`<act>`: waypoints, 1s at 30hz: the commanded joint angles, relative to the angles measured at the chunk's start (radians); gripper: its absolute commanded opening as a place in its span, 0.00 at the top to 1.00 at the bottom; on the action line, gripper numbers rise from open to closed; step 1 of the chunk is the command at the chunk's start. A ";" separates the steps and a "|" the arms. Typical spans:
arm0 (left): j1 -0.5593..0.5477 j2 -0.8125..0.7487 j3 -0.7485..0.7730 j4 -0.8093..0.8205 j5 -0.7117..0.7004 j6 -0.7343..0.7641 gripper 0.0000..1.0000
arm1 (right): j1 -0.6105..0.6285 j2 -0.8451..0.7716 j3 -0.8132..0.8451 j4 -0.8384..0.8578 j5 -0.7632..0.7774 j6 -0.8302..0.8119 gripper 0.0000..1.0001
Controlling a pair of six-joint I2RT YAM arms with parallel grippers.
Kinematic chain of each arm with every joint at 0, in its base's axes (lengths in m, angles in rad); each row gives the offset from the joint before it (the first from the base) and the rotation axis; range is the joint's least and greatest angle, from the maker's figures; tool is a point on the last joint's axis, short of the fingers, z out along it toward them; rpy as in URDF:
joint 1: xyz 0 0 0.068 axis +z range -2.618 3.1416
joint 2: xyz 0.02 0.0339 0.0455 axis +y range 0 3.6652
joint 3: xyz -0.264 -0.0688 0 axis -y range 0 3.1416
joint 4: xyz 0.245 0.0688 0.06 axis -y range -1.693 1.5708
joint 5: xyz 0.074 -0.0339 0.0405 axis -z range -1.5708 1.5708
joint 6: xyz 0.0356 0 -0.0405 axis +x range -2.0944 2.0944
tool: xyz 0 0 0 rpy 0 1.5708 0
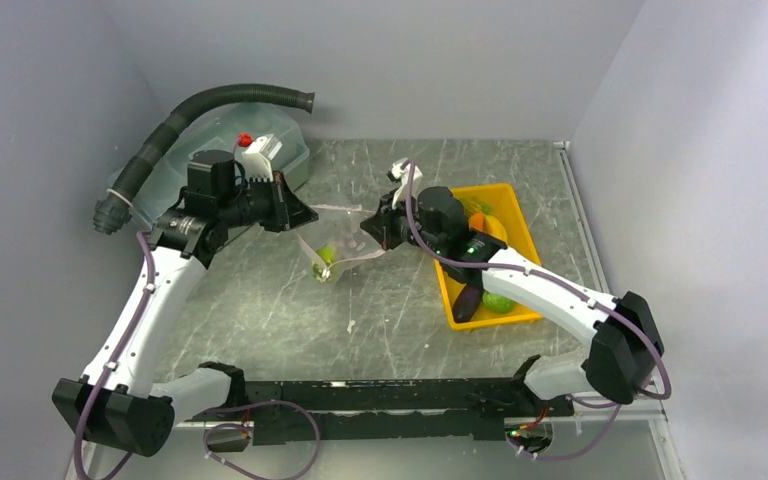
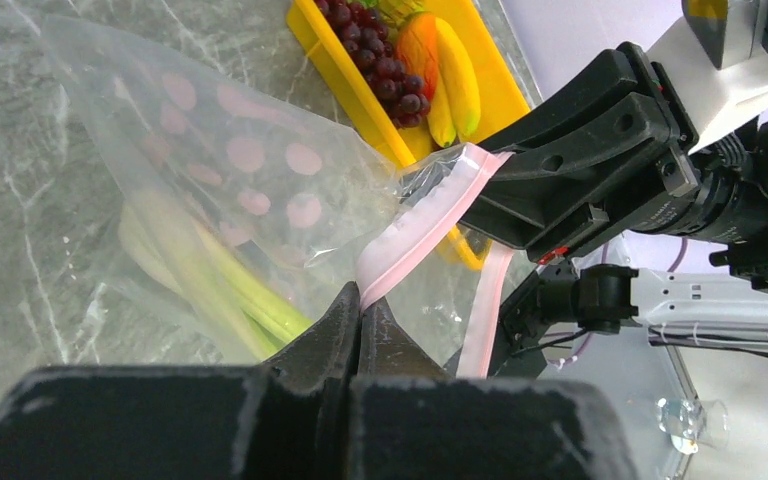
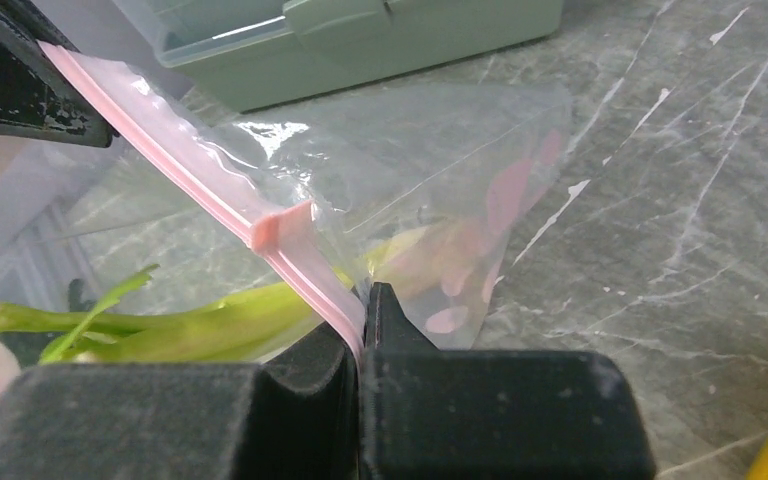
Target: Place the food in the zip-top bag and seal the zipper
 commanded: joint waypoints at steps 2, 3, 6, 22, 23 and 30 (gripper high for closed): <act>0.039 -0.037 0.081 -0.009 -0.007 0.008 1.00 | -0.062 -0.058 -0.068 -0.018 0.109 0.096 1.00; 0.039 -0.034 0.099 -0.020 0.007 0.006 1.00 | -0.062 -0.058 -0.085 -0.013 0.110 0.111 1.00; 0.037 -0.033 0.152 -0.052 0.028 0.016 1.00 | -0.062 -0.053 -0.142 0.031 0.119 0.163 1.00; 0.037 -0.023 0.356 -0.288 -0.078 0.171 1.00 | -0.059 0.129 -0.077 0.165 -0.077 0.269 1.00; 0.037 -0.027 0.338 -0.273 -0.067 0.165 1.00 | -0.059 0.133 -0.082 0.163 -0.078 0.265 1.00; 0.036 0.004 0.300 -0.236 -0.019 0.168 1.00 | -0.062 0.170 -0.111 0.183 -0.099 0.271 1.00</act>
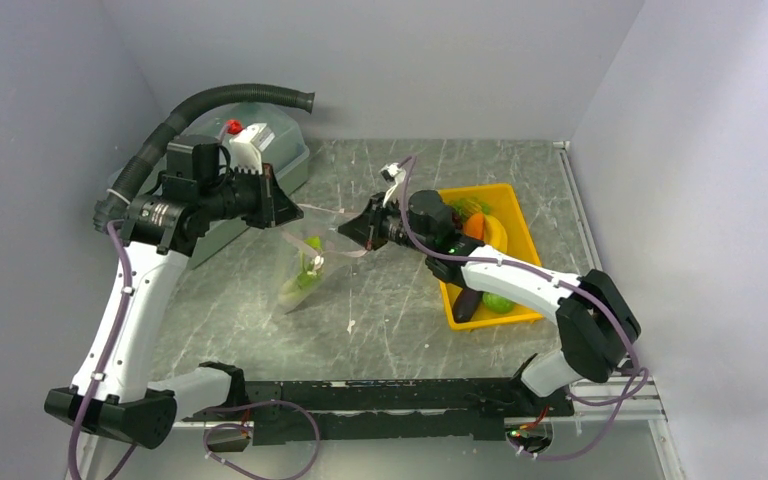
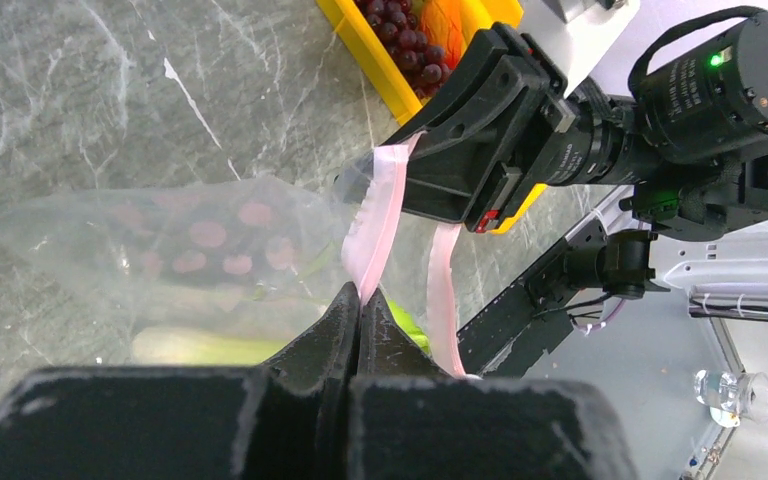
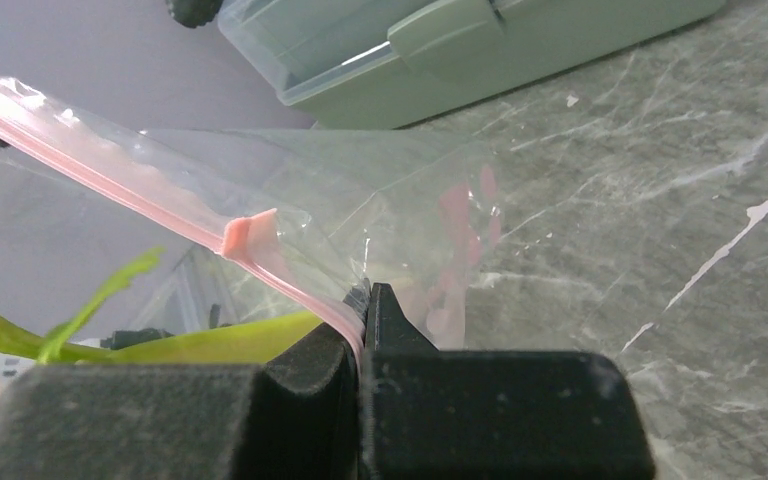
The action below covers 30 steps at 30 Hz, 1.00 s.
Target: Place the food in the zip-top bag and seal the zipper
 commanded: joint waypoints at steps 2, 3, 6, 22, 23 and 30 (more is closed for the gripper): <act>0.027 -0.014 0.026 0.106 0.039 0.020 1.00 | -0.052 0.038 -0.054 -0.143 0.083 -0.013 1.00; 0.023 -0.013 0.012 0.122 0.053 0.010 1.00 | -0.053 0.032 -0.057 -0.159 0.096 -0.027 1.00; -0.011 -0.015 -0.021 0.155 0.057 -0.017 1.00 | -0.063 0.003 -0.058 -0.225 0.127 -0.063 1.00; -0.363 0.061 -0.058 0.183 -0.282 -0.143 1.00 | -0.085 -0.184 -0.016 -0.505 0.162 -0.167 0.59; -0.370 0.064 -0.063 0.190 -0.298 -0.157 1.00 | -0.084 -0.194 -0.010 -0.521 0.161 -0.170 0.57; -0.409 0.098 -0.107 0.224 -0.405 -0.233 1.00 | -0.086 -0.316 0.032 -0.638 0.181 -0.187 0.41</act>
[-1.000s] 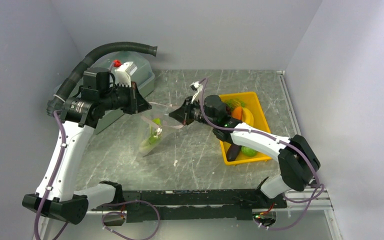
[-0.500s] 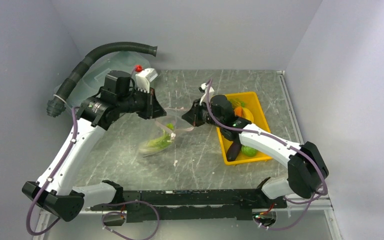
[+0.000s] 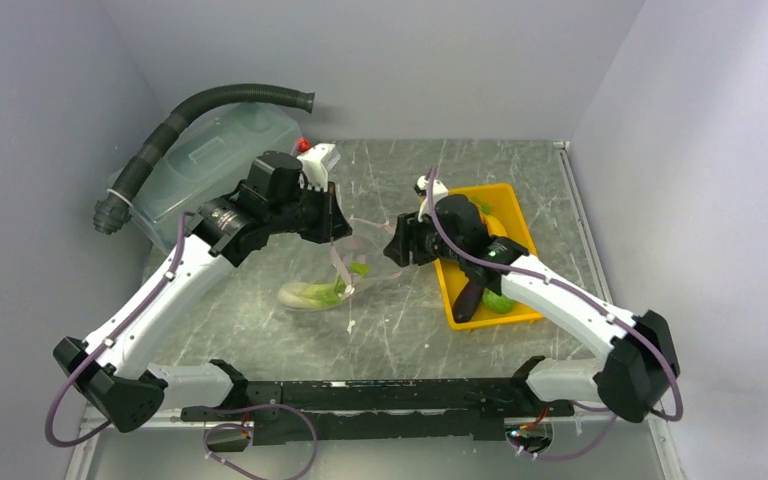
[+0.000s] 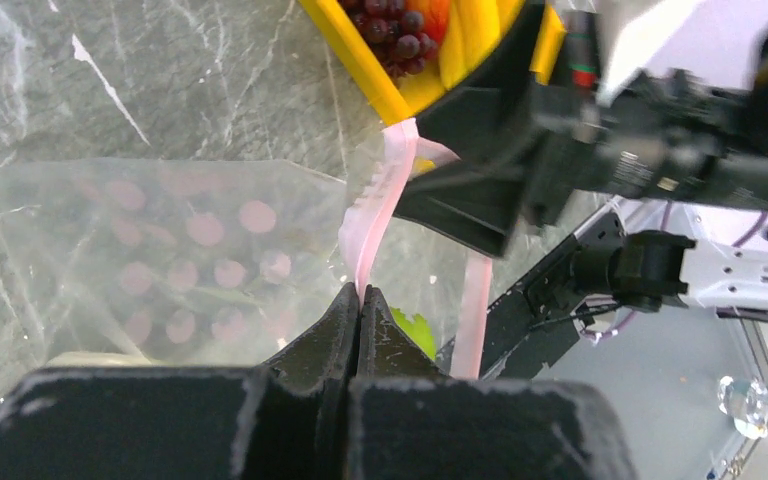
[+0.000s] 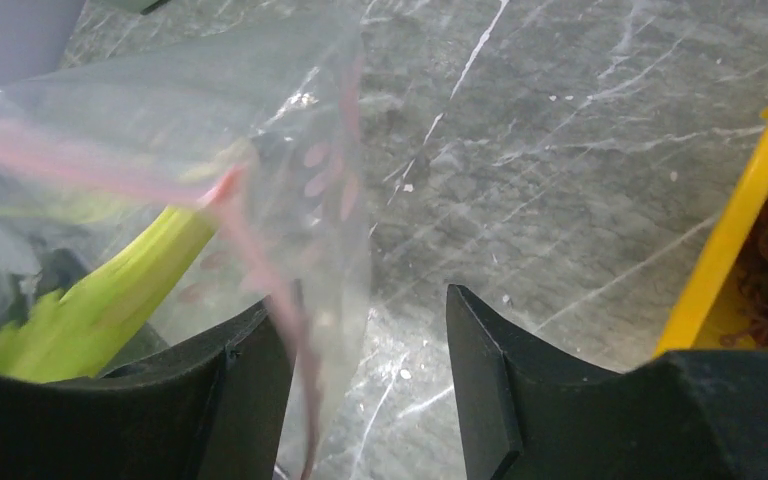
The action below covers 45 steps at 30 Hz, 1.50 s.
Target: Place the food in the zip-top bag and seal the zipper
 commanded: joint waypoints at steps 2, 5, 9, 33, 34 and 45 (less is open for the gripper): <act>-0.020 0.023 -0.039 0.079 -0.103 -0.079 1.00 | -0.003 -0.137 0.078 -0.117 0.051 -0.047 0.38; -0.027 0.037 -0.049 0.100 -0.111 -0.093 1.00 | -0.006 -0.184 0.118 -0.204 0.082 -0.065 0.35; -0.035 0.050 -0.050 0.122 -0.115 -0.108 1.00 | -0.009 -0.219 0.180 -0.330 0.133 -0.075 0.33; -0.055 -0.039 -0.083 0.090 -0.158 -0.061 1.00 | -0.226 -0.181 0.129 -0.705 0.532 0.084 0.18; -0.055 -0.047 -0.086 0.087 -0.159 -0.059 1.00 | -0.233 -0.178 0.118 -0.717 0.534 0.095 0.18; -0.055 -0.091 -0.098 0.071 -0.142 -0.029 1.00 | -0.346 -0.143 -0.051 -0.709 0.473 0.204 0.16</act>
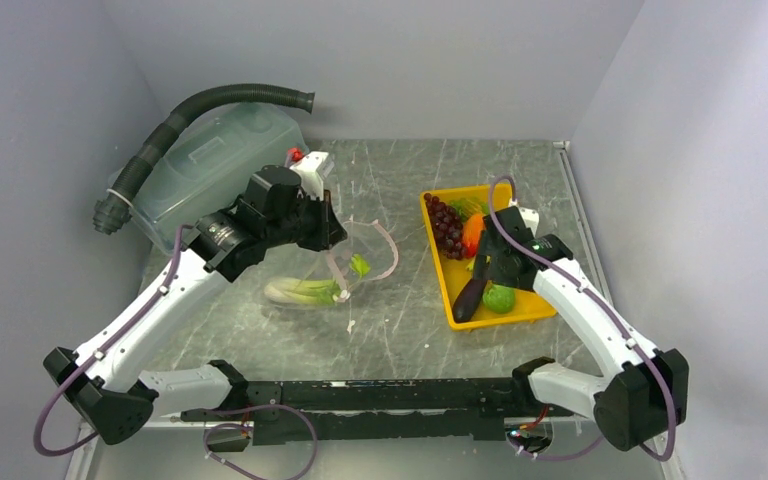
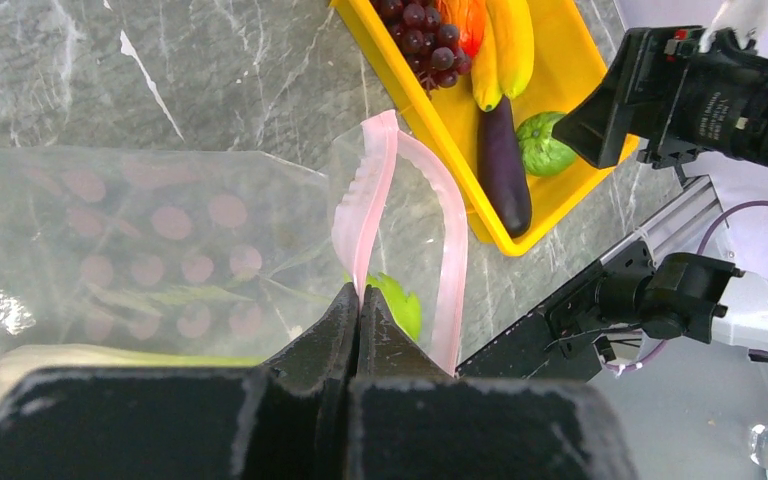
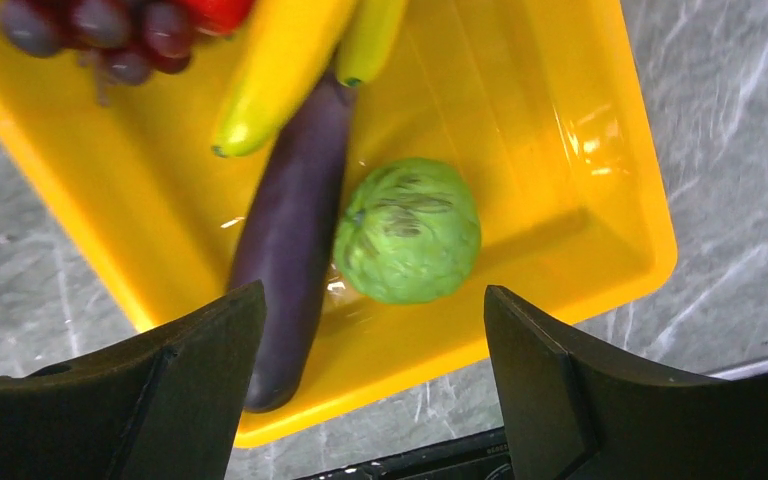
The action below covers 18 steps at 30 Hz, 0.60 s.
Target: Place the food in the zip-top bag and seal the zipper
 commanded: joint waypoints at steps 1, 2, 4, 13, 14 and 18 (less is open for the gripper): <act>-0.005 -0.030 -0.002 0.013 0.005 0.028 1.00 | -0.054 0.020 -0.059 0.018 -0.024 0.064 0.16; -0.005 -0.032 -0.002 0.013 0.009 0.028 1.00 | -0.067 0.026 -0.071 0.023 -0.025 0.070 0.16; -0.005 -0.039 -0.007 0.011 0.014 0.028 1.00 | -0.090 0.038 -0.096 0.044 -0.035 0.079 0.15; -0.004 -0.068 -0.022 0.008 0.011 0.021 1.00 | -0.171 0.095 -0.173 0.124 -0.080 0.127 0.17; -0.005 -0.068 -0.023 0.008 0.010 0.019 1.00 | -0.180 0.099 -0.180 0.134 -0.087 0.129 0.19; -0.005 -0.069 -0.022 0.006 0.013 0.016 1.00 | -0.207 0.106 -0.202 0.160 -0.109 0.129 0.30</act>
